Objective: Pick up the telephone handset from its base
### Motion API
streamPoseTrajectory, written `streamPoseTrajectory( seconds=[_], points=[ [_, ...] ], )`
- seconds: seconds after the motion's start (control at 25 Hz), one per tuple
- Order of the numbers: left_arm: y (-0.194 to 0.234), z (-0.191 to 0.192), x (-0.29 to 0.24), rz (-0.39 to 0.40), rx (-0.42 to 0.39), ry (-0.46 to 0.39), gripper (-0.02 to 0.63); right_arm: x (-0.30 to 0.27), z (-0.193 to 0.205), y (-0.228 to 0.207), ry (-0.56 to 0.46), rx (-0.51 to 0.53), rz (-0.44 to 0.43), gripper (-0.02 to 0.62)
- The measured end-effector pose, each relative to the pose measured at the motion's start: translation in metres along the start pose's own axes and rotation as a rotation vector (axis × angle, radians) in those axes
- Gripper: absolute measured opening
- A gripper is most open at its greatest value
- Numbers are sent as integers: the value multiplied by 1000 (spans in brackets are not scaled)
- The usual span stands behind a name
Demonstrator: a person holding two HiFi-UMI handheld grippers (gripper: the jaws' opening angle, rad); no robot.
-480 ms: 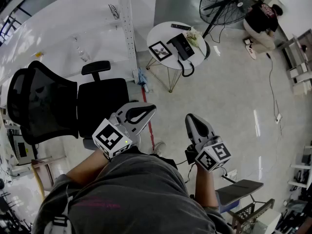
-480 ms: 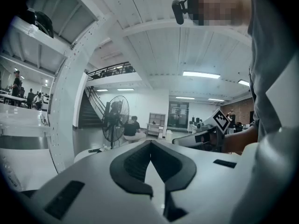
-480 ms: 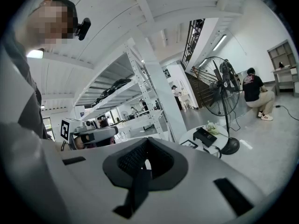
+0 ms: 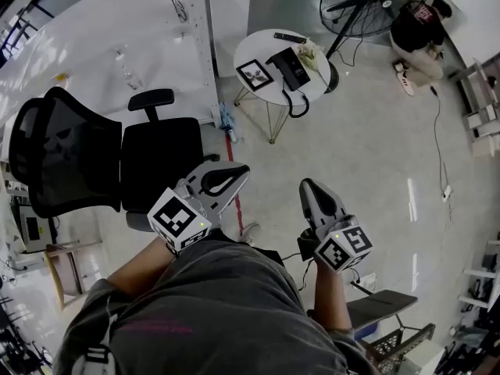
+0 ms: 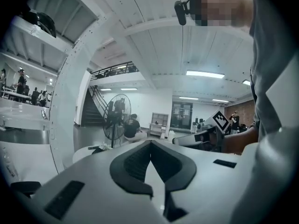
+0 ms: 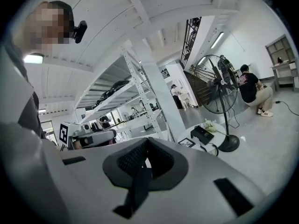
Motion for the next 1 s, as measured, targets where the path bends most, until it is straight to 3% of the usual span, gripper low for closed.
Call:
streamPoseTrajectory(
  seconds=[0.64,1.0],
  points=[
    [-37,9,-24,-52,21,-6,14,32,-11,-34,-8,-1,-45,18],
    [-19,14,-41,-71,41,6,15,12,-17,-57,8,-2,-58,18]
  ],
)
Point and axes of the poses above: the fingertips, and each gripper's own axes: x backward along the fingers, y to its left, z out of its underside, the point moved 10 cm from there along x, backward along the fingers, and after that the axes turned 4 degrees about -y, right-handed, at the moved point
